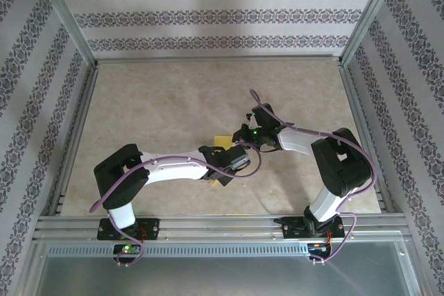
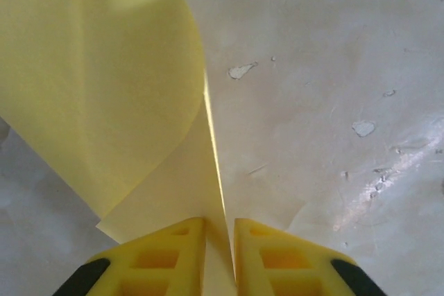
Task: Fold a paper plane with a square sheet of paper (fold left side to right side)
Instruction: Place the paper at the center of the table, then fold the wing for the fifth time at the center of the table.
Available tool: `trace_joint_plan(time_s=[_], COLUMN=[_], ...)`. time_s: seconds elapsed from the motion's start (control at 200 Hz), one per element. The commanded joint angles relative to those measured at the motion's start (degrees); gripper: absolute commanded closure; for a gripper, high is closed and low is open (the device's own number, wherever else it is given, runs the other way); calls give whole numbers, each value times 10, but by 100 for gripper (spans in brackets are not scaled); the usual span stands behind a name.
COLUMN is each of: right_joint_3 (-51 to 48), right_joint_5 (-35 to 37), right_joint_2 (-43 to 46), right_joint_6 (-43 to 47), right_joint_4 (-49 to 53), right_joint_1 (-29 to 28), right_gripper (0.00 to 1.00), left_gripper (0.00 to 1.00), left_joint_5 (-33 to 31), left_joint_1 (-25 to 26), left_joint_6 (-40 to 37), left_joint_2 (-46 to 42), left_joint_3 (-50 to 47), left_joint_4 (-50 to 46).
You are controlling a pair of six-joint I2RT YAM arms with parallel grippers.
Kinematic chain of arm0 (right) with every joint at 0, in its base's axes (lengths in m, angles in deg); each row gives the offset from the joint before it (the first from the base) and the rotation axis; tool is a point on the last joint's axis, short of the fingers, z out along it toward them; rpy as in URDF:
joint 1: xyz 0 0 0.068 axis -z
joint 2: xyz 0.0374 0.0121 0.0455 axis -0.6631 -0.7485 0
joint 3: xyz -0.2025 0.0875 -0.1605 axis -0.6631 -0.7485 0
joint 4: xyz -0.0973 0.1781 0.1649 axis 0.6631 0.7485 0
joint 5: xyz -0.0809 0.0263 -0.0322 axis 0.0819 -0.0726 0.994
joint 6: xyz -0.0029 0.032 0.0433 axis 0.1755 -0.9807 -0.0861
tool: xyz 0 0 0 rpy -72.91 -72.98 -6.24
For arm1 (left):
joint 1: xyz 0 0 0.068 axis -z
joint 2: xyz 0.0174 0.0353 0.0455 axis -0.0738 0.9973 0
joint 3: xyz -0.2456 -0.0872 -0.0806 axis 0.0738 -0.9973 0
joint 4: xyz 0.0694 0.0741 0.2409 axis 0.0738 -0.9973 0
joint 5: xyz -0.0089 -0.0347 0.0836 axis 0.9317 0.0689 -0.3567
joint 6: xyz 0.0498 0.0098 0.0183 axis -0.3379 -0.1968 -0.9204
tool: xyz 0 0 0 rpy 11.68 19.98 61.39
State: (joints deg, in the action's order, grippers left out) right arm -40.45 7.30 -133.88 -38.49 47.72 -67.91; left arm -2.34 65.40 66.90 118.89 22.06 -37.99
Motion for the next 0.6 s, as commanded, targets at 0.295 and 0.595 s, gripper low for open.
trace_joint_plan(time_s=[0.295,0.595], right_joint_3=[-37,-99], right_joint_5=[53,102], right_joint_2=[75,242], right_joint_6=[32,119], right_joint_4=[33,124], right_joint_1=[55,163], right_gripper=[71,55], left_gripper=[98,100], left_joint_5=[10,180], left_joint_1=[-11,-83], left_joint_6=[1,0], left_joint_2=[-22,-67], left_joint_3=[-23,-51], left_joint_4=[16,82])
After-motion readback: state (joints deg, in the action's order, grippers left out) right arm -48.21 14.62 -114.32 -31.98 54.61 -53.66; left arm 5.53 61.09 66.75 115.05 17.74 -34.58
